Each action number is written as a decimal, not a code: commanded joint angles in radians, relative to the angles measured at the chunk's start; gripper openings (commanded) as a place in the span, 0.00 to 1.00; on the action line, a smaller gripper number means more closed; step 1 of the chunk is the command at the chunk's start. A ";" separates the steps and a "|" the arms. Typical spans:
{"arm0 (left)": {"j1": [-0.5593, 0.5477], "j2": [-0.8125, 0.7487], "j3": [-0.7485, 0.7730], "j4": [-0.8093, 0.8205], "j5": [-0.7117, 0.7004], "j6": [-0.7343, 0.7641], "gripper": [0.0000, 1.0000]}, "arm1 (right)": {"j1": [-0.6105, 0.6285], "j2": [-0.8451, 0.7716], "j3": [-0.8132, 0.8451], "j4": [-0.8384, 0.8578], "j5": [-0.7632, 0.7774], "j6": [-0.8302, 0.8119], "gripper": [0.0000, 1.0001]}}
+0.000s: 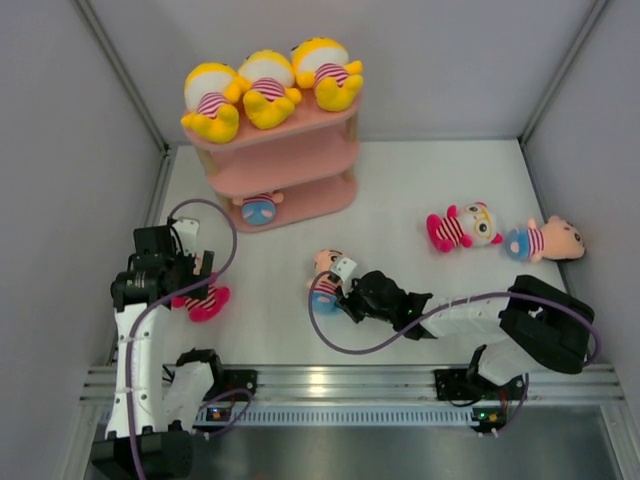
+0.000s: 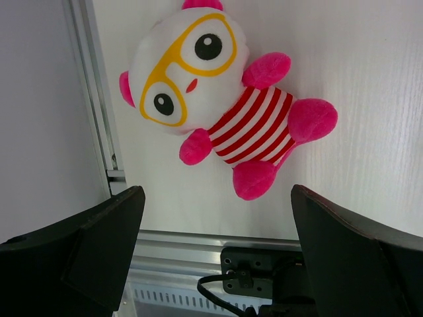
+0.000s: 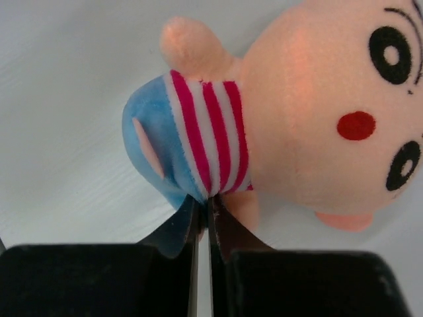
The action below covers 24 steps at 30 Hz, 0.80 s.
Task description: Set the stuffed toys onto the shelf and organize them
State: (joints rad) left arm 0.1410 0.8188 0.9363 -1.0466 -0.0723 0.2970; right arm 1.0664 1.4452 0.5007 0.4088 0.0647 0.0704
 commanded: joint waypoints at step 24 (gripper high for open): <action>-0.012 0.049 0.136 0.039 -0.046 0.051 0.99 | -0.249 0.380 0.898 -0.636 -0.147 -0.632 0.00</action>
State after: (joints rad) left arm 0.1345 0.8623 1.0409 -1.0447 -0.0990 0.3389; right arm 0.8299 1.8118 1.3010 -0.1402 -0.0429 -0.4923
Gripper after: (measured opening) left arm 0.984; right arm 0.021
